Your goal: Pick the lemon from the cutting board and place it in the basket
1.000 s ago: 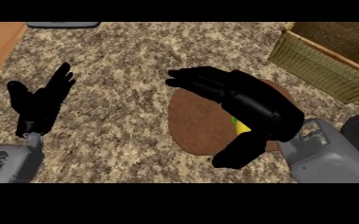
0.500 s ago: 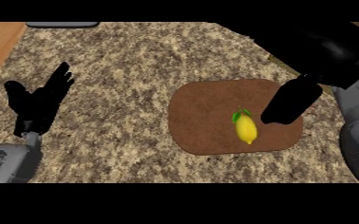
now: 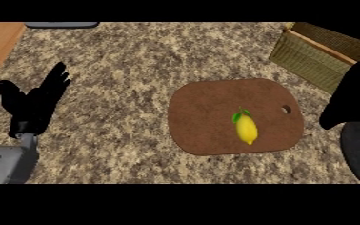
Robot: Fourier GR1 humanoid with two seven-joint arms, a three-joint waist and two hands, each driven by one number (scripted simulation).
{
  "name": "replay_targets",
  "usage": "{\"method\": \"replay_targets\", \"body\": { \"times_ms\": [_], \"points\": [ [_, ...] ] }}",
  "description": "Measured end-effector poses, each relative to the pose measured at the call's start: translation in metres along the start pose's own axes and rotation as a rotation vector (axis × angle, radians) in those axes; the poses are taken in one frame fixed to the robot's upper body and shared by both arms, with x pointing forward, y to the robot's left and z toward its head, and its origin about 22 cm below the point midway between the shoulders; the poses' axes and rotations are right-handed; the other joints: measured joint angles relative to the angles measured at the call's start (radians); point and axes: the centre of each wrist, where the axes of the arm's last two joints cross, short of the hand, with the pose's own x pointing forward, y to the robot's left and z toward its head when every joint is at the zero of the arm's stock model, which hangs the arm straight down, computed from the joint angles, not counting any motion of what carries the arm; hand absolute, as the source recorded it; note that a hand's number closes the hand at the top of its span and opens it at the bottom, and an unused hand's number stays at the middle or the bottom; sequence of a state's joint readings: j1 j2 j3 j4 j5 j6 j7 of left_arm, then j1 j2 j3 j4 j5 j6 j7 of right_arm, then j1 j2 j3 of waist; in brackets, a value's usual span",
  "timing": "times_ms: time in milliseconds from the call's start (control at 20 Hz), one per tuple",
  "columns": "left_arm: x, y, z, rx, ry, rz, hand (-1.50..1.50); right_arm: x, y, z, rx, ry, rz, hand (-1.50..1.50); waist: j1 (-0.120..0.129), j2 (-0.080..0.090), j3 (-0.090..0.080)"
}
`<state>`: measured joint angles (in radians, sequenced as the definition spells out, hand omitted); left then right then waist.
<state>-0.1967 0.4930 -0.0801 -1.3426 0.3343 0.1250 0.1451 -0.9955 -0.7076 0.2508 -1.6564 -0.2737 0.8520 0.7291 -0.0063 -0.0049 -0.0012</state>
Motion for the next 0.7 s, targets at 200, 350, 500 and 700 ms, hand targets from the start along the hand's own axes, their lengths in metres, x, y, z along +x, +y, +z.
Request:
{"method": "replay_targets", "body": {
  "times_ms": [200, 350, 500, 700],
  "points": [
    [0.001, -0.004, -0.001, -0.005, -0.001, 0.002, 0.0, -0.025, 0.001, 0.026, -0.01, -0.035, -0.065, -1.5, -0.004, 0.001, 0.001],
    [-0.003, -0.007, 0.001, -0.004, -0.005, 0.005, 0.0, -0.036, 0.014, 0.038, -0.039, -0.058, -0.102, -1.5, -0.003, 0.002, 0.001],
    [0.0, -0.002, 0.0, -0.005, -0.005, 0.008, 0.0, -0.05, 0.033, 0.042, -0.045, -0.076, -0.128, -1.5, 0.0, 0.003, 0.002],
    [-0.002, -0.006, 0.003, -0.01, -0.007, 0.003, 0.0, -0.065, 0.064, 0.038, -0.058, -0.083, -0.148, -1.5, 0.006, 0.005, 0.002]
  ]
}}
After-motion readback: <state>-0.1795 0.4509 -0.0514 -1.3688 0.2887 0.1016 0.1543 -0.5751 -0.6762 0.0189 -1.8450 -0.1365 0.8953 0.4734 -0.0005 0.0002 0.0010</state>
